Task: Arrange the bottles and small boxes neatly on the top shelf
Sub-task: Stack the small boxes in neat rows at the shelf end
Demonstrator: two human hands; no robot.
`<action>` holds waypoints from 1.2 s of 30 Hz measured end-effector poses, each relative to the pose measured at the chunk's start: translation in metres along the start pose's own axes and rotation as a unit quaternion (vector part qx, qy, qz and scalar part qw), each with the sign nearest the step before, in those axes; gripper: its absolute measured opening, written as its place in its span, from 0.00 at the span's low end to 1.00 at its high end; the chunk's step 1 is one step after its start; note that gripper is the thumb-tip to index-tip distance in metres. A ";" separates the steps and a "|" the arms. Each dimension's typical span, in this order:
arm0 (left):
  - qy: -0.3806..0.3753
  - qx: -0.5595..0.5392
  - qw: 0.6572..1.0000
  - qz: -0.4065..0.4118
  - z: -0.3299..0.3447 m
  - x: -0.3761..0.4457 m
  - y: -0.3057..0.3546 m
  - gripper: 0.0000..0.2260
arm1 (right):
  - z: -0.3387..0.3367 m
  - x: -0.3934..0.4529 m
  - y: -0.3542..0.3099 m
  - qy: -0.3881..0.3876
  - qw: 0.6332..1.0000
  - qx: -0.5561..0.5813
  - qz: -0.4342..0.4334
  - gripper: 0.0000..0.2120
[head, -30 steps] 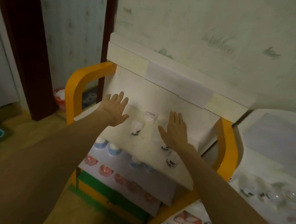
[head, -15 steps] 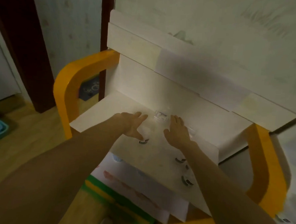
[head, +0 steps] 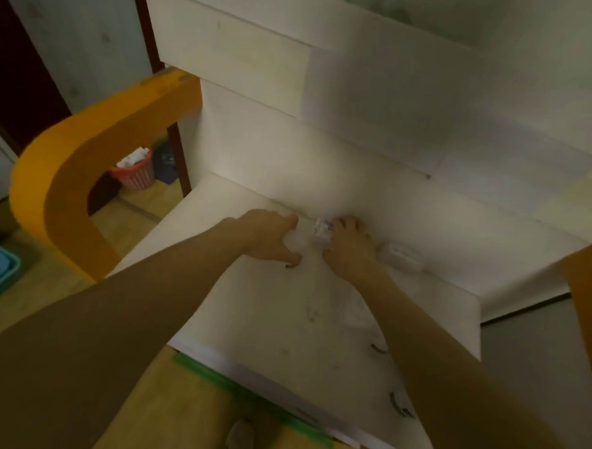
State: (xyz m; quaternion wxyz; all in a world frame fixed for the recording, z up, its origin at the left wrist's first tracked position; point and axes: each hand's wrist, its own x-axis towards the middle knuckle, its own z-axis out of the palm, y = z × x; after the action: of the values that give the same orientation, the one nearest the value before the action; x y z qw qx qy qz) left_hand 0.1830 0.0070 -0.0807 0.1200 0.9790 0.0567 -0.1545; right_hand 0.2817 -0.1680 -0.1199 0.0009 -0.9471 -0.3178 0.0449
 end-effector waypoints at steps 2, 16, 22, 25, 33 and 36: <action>-0.003 0.004 1.000 -0.001 -0.001 0.003 0.000 0.33 | 0.001 0.001 0.004 0.002 1.000 -0.019 0.007 0.25; 0.055 -0.082 0.995 0.029 -0.028 -0.046 0.053 0.41 | -0.075 -0.095 0.034 0.152 0.966 0.192 0.079 0.25; 0.142 -0.073 0.983 0.093 -0.045 -0.096 0.109 0.35 | -0.121 -0.186 0.051 0.261 0.941 0.186 0.108 0.28; 0.222 -0.093 0.962 0.131 -0.044 -0.125 0.150 0.35 | -0.132 -0.242 0.059 0.336 0.917 0.176 0.124 0.29; 0.363 -0.133 0.892 0.233 -0.033 -0.176 0.293 0.33 | -0.135 -0.378 0.111 0.485 0.816 0.220 0.227 0.27; 0.341 -0.116 0.885 0.294 -0.029 -0.185 0.344 0.38 | -0.121 -0.415 0.150 0.502 0.785 0.224 0.285 0.29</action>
State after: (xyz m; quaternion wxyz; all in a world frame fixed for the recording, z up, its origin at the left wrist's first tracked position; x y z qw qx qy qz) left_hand 0.0671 -0.3313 0.0796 0.2462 0.9222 -0.1785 0.2388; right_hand 0.0528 -0.5345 0.0309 0.3598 -0.8565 0.0314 -0.3686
